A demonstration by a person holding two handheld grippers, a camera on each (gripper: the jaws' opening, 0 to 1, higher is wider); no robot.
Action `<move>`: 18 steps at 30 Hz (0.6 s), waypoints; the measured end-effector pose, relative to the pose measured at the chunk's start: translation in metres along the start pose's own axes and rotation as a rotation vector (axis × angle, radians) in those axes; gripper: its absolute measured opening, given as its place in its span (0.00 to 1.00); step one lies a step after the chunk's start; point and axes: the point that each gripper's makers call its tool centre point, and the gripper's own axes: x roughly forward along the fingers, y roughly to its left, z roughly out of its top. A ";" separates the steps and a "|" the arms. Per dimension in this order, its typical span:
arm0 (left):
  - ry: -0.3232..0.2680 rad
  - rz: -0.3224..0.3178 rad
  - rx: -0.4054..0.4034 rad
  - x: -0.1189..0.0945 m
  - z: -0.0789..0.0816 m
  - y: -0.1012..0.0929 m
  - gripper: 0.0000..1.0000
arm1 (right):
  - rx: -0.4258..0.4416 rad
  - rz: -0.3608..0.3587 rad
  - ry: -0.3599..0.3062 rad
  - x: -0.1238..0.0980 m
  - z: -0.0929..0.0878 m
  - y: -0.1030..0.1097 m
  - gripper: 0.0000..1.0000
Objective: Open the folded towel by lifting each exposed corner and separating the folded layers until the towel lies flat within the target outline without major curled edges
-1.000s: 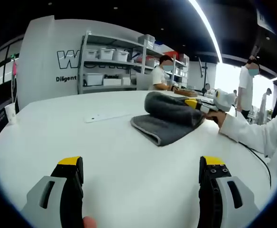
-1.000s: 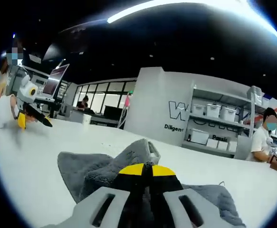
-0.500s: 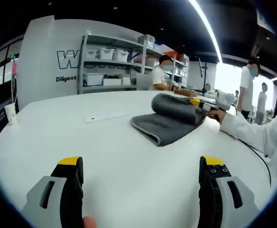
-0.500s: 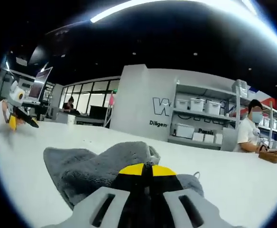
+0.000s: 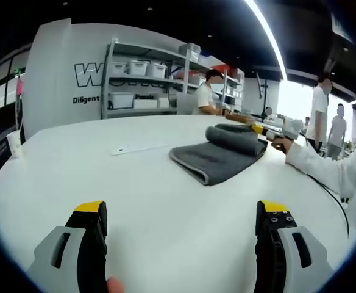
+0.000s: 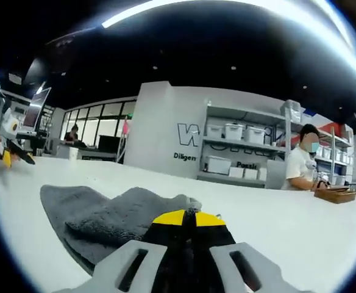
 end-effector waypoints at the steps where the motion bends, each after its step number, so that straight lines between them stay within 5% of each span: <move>1: 0.002 0.001 0.000 0.000 -0.001 0.000 1.00 | 0.000 -0.006 -0.001 -0.001 0.000 -0.003 0.00; 18: 0.005 0.002 -0.002 0.000 -0.002 -0.001 1.00 | 0.001 -0.156 0.007 -0.028 -0.006 -0.070 0.00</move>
